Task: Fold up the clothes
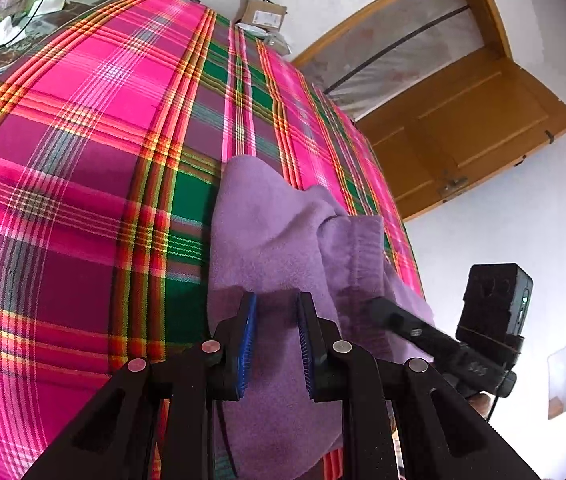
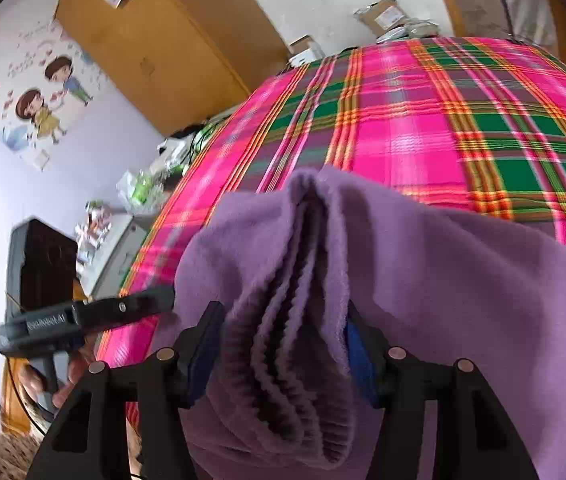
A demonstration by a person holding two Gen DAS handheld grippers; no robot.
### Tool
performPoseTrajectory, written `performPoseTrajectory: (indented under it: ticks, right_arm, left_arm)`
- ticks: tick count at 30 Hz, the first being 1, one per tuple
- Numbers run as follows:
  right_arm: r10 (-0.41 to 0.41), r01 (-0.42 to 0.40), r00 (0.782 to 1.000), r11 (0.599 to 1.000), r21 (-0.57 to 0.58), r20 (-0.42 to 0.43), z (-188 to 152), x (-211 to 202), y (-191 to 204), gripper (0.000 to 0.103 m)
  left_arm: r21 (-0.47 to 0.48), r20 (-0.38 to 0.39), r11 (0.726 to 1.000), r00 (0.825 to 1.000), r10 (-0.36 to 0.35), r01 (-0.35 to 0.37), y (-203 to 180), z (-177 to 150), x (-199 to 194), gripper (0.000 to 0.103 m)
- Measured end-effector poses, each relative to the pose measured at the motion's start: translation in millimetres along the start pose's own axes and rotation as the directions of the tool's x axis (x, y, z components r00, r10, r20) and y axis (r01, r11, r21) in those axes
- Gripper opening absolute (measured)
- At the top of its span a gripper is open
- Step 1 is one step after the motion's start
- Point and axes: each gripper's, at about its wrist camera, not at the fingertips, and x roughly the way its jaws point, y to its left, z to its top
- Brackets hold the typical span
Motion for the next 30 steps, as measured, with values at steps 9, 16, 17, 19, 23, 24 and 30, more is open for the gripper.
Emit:
performPoseTrajectory:
  ticks: [9, 16, 17, 19, 23, 24, 30]
  right_arm:
    - [-0.019, 0.019, 1.000, 1.000, 0.016, 0.022, -7, 4, 0, 0.028]
    - [0.036, -0.040, 0.994, 0.998, 0.037, 0.102, -7, -15, 3, 0.020]
    - [0.047, -0.052, 0.992, 0.998, 0.043, 0.114, -6, -19, 2, 0.020]
    - [0.059, -0.067, 0.988, 0.996, 0.056, 0.143, -5, -30, 1, 0.020]
    - [0.073, -0.091, 0.981, 0.991, 0.094, 0.179, -6, -48, -7, 0.020]
    - [0.072, -0.091, 0.980, 0.991, 0.097, 0.184, -7, -53, -10, 0.020]
    - [0.055, -0.086, 0.974, 0.987, 0.137, 0.218, -21, -75, -28, 0.020]
  left_arm:
    - [0.003, 0.007, 1.000, 1.000, 0.010, -0.010, -1, -1, -2, 0.019]
    - [-0.002, 0.009, 1.000, 1.000, 0.017, -0.017, 1, -2, -4, 0.019]
    - [-0.002, 0.012, 1.000, 1.000, 0.017, -0.017, 1, -1, -5, 0.019]
    - [-0.002, 0.021, 1.000, 1.000, 0.017, -0.017, 0, -2, -6, 0.019]
    - [0.005, 0.023, 1.000, 1.000, 0.002, -0.002, -6, -1, -6, 0.019]
    - [0.010, 0.019, 1.000, 1.000, 0.002, -0.002, -8, -1, -5, 0.019]
    - [0.042, -0.003, 0.999, 1.000, 0.020, -0.020, -17, -3, 5, 0.019]
